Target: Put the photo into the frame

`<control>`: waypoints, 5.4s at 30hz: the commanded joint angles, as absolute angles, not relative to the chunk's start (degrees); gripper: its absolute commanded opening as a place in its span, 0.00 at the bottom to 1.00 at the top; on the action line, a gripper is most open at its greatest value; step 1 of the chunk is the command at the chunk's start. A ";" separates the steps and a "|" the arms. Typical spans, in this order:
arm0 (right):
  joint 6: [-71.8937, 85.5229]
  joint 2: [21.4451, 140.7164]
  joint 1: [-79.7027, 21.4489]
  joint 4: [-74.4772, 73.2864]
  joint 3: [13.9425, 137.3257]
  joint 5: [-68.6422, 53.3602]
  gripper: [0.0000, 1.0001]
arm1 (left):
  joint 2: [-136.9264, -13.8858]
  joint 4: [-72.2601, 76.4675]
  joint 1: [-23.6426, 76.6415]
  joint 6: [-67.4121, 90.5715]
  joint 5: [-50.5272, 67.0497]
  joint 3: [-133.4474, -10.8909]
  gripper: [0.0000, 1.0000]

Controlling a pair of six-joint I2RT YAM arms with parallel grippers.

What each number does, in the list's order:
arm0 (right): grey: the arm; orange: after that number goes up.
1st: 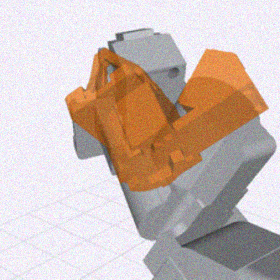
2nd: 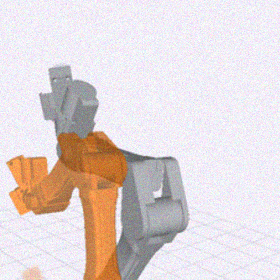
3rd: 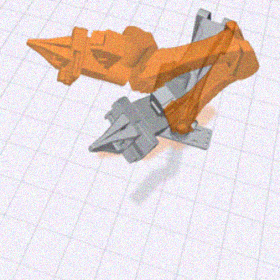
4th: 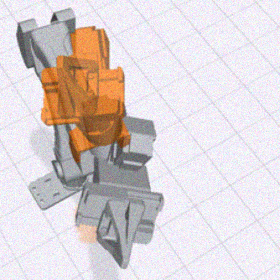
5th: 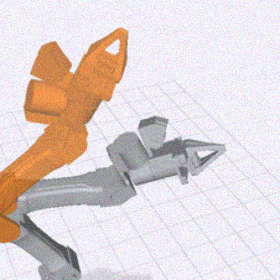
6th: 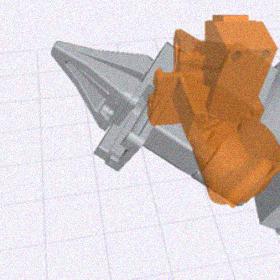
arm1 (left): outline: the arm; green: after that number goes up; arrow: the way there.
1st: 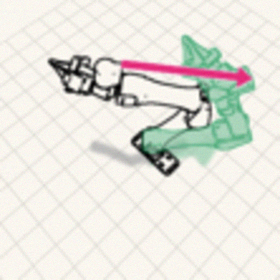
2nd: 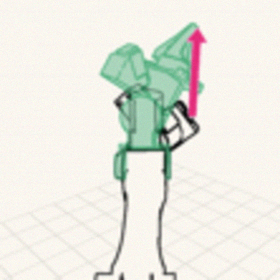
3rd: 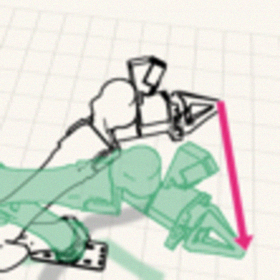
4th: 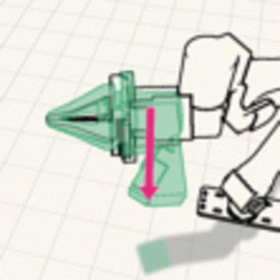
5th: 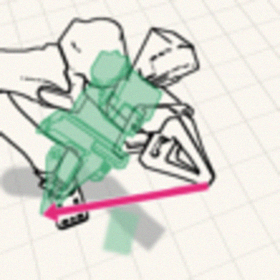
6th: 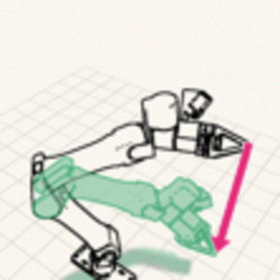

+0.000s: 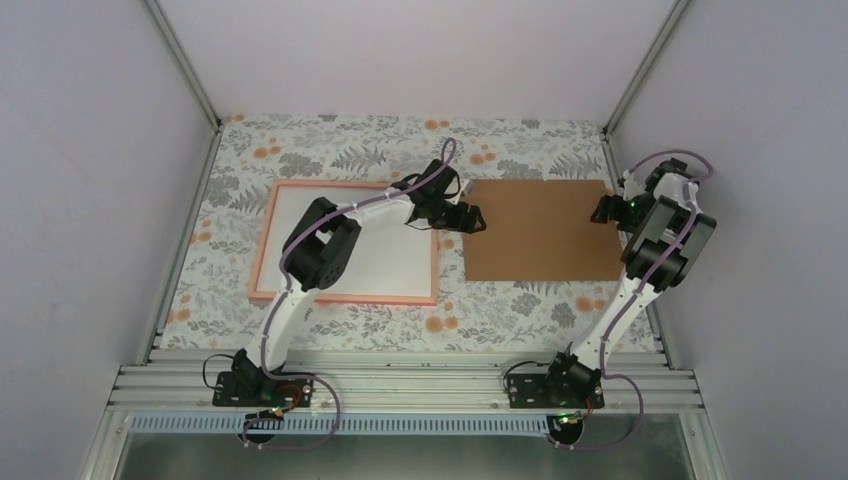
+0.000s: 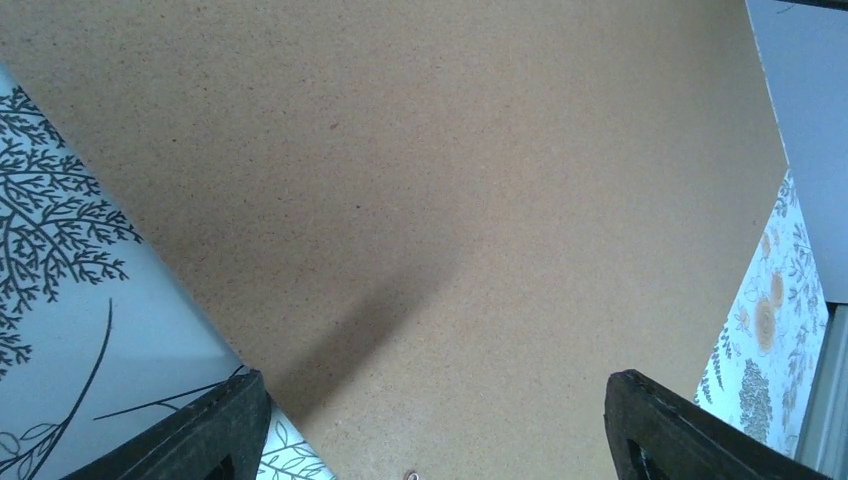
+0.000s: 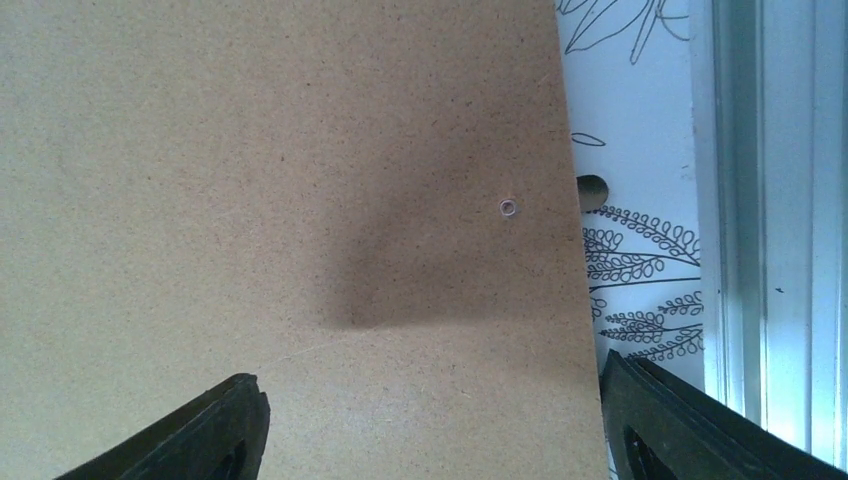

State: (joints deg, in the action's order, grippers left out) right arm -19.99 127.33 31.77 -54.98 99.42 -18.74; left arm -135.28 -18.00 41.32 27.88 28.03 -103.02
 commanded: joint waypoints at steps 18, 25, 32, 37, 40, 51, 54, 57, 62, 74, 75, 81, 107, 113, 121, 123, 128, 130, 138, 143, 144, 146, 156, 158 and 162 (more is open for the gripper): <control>-20.76 124.97 30.68 -60.36 92.67 -31.36 0.79 | -120.07 -15.56 38.55 25.70 29.97 -96.80 0.83; -17.33 123.89 31.04 -55.67 89.94 -24.88 0.81 | -121.38 -21.40 38.09 29.80 26.70 -94.65 0.84; -16.88 124.78 31.46 -56.13 91.90 -23.24 0.82 | -130.01 -27.49 41.10 30.08 21.44 -104.39 0.84; -17.01 124.51 31.46 -56.26 91.93 -23.39 0.82 | -131.79 -30.90 41.05 31.92 12.54 -103.95 0.84; -17.14 124.12 31.46 -56.13 90.54 -24.22 0.82 | -132.01 -32.20 40.69 32.56 7.58 -102.38 0.84; -17.23 123.88 31.47 -55.64 88.29 -25.07 0.82 | -133.01 -31.99 39.51 31.67 12.54 -101.15 0.84; -17.21 124.13 31.46 -55.81 88.17 -25.18 0.82 | -135.10 -29.89 40.30 31.00 21.18 -103.55 0.84; -17.31 124.35 31.46 -56.07 88.10 -25.68 0.81 | -137.09 -27.66 39.92 31.46 27.90 -104.96 0.84; -17.27 124.44 31.46 -56.15 87.36 -26.27 0.81 | -136.11 -19.87 38.51 32.60 36.03 -103.69 0.83; -18.30 123.30 29.69 -57.83 85.79 -33.45 0.78 | -120.64 -3.75 37.26 31.46 41.29 -93.59 0.82; -18.40 123.03 29.24 -58.12 85.50 -34.46 0.78 | -119.72 -3.51 36.88 31.46 41.06 -92.60 0.82; -20.16 121.13 25.27 -60.51 84.56 -43.46 0.77 | -114.35 -6.08 31.65 31.63 40.62 -86.37 0.82; -16.35 120.37 20.57 -56.28 83.13 -41.20 0.78 | -111.90 -18.76 17.96 18.46 34.32 -72.67 0.82; -16.06 121.06 20.52 -55.43 82.12 -41.80 0.78 | -116.27 -17.50 20.18 20.81 37.35 -75.60 0.81; -15.02 123.48 20.71 -53.31 79.08 -39.64 0.77 | -118.54 -16.31 21.08 23.36 41.65 -79.66 0.74; -14.66 124.25 21.01 -52.98 78.57 -38.94 0.77 | -117.36 -15.29 21.09 23.99 42.52 -79.54 0.70; -14.17 125.06 21.09 -52.55 78.82 -38.72 0.76 | -114.09 -12.61 22.51 23.75 45.04 -80.41 0.48; -14.38 125.10 21.10 -52.89 79.28 -39.62 0.76 | -112.64 -11.90 23.23 24.37 46.13 -81.32 0.43; -15.93 123.62 21.01 -53.97 81.23 -43.42 0.76 | -109.86 -9.90 27.77 27.02 46.20 -87.67 0.37; -17.32 120.68 21.19 -54.62 83.99 -45.61 0.78 | -111.06 -14.11 28.31 24.91 42.18 -92.01 0.24; -17.46 120.11 21.18 -54.60 84.66 -45.77 0.78 | -111.46 -14.68 28.30 25.00 42.26 -92.28 0.23; -17.81 118.87 21.26 -54.41 85.63 -46.23 0.79 | -112.14 -15.03 28.36 25.97 42.56 -91.84 0.21; -18.78 106.37 21.82 -47.65 87.36 -43.72 0.98 | -113.22 -15.18 23.59 26.97 41.78 -97.64 0.02; -18.98 100.63 21.80 -42.14 86.13 -41.25 1.00 | -112.85 -13.31 21.39 29.02 44.92 -98.24 0.02; -21.63 89.42 21.45 -32.13 82.66 -40.15 1.00 | -111.53 -8.18 17.64 37.24 52.73 -95.63 0.02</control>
State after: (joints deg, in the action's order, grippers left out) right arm -18.13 99.50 22.09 -43.81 84.73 -41.21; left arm -113.38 -14.39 21.80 31.88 46.70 -96.42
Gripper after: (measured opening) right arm 0.998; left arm 0.039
